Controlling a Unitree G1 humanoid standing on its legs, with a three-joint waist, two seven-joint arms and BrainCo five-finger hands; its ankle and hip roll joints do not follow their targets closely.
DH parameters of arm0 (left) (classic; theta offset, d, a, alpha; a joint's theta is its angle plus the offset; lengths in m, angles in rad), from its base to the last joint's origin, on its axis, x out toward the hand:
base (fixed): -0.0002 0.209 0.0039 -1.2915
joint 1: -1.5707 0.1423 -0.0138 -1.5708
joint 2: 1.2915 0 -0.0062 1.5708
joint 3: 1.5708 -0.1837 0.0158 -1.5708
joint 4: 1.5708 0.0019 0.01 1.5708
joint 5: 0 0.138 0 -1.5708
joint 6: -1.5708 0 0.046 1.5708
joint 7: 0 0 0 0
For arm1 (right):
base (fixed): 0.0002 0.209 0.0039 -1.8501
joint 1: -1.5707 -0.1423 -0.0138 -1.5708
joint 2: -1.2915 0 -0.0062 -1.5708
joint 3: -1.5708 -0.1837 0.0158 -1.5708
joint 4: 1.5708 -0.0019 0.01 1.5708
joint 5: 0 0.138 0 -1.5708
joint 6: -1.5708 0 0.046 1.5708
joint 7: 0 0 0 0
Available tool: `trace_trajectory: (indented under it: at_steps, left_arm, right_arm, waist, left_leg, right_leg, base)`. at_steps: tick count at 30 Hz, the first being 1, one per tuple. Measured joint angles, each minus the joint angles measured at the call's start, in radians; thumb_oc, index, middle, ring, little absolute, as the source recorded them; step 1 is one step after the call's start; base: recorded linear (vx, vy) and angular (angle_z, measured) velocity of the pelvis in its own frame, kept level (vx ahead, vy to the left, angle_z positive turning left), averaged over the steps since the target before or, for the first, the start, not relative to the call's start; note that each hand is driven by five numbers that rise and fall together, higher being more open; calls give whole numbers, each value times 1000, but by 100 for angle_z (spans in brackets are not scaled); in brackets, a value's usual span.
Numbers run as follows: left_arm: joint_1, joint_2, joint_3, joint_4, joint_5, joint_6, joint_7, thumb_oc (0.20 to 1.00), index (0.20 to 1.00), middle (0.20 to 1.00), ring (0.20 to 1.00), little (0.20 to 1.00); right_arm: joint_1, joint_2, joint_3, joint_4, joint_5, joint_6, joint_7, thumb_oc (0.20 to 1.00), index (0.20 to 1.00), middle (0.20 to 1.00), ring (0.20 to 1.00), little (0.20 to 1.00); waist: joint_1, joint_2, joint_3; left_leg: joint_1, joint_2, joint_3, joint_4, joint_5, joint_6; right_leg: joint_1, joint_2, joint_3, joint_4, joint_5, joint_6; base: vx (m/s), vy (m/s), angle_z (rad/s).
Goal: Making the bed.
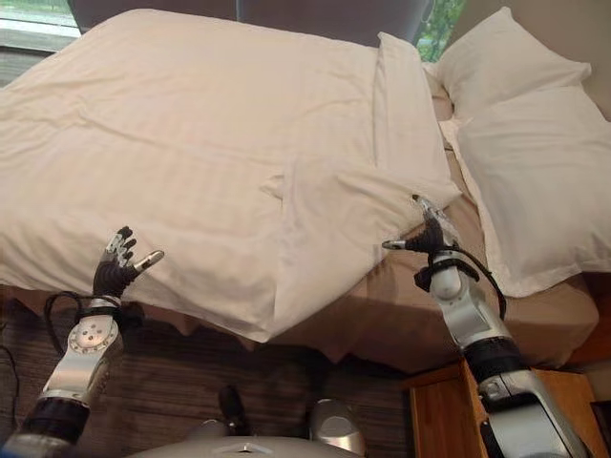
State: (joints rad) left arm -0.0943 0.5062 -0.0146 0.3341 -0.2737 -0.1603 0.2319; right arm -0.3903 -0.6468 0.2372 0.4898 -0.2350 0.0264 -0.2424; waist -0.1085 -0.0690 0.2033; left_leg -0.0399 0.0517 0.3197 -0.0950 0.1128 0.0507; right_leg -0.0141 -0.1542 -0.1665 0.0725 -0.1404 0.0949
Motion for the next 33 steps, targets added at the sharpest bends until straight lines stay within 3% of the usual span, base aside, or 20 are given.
trace_trajectory:
  at_steps: [2, 6, 8, 12, 19, 26, 33]
  left_arm:
    - [31, 17, 32, -5, -4, 0, 1, 1000, 1000, 1000, 1000, 1000]
    - [84, 2, 39, -3, -39, -3, 0, 1000, 1000, 1000, 1000, 1000]
    - [107, 0, 29, -2, -39, -3, -4, 1000, 1000, 1000, 1000, 1000]
    - [118, 3, 27, -4, -39, -3, -8, 1000, 1000, 1000, 1000, 1000]
    - [127, 12, 26, -9, -39, -6, -15, 1000, 1000, 1000, 1000, 1000]
    - [139, 16, 19, -45, -42, -18, -21, 1000, 1000, 1000, 1000, 1000]
    - [176, 26, 16, -132, -77, -50, -22, 1000, 1000, 1000, 1000, 1000]
  right_arm:
    - [-30, 13, 38, 10, 0, 9, 3, 1000, 1000, 1000, 1000, 1000]
    - [-180, 36, 126, 103, -1, 15, 6, 1000, 1000, 1000, 1000, 1000]
    - [-253, 42, 145, 122, -1, 17, 5, 1000, 1000, 1000, 1000, 1000]
    - [-360, 78, 167, 167, -2, 17, 2, 1000, 1000, 1000, 1000, 1000]
    - [-468, 130, 206, 299, -4, 20, -9, 1000, 1000, 1000, 1000, 1000]
    - [-672, 131, 248, 541, -3, 27, -40, 1000, 1000, 1000, 1000, 1000]
    - [-797, 15, 264, 592, 0, 9, -105, 1000, 1000, 1000, 1000, 1000]
  waist:
    - [23, -2, 1]
    - [63, -13, 1]
    - [76, -13, 0]
    - [86, -29, -9]
    - [101, -8, 1]
    - [142, 104, 42]
    - [184, 199, 82]
  left_leg:
    - [7, -5, 2, -1, 0, -1]
    - [28, 3, 15, 6, -7, -46]
    - [23, 31, 33, 24, -9, -47]
    - [29, 44, 25, 3, 12, -53]
    - [-4, 50, -4, 3, 18, -56]
    - [-120, 61, -43, 2, 51, -66]
    - [-247, 76, -79, 3, 87, -81]
  right_leg:
    - [76, -8, -7, -165, 107, 24]
    - [109, -14, -40, -181, 189, 28]
    - [124, 1, -65, -181, 194, 31]
    - [123, 19, -77, -180, 194, 27]
    - [103, 28, -100, -178, 186, 27]
    - [9, 45, -129, -180, 201, 11]
    - [-102, 66, -159, -180, 218, -6]
  base:
    - [150, -120, 43]
    - [130, -108, 31]
    - [99, -83, 16]
    - [62, -75, 7]
    - [-16, -83, 10]
    - [-60, -72, 14]
    - [-66, -77, 11]
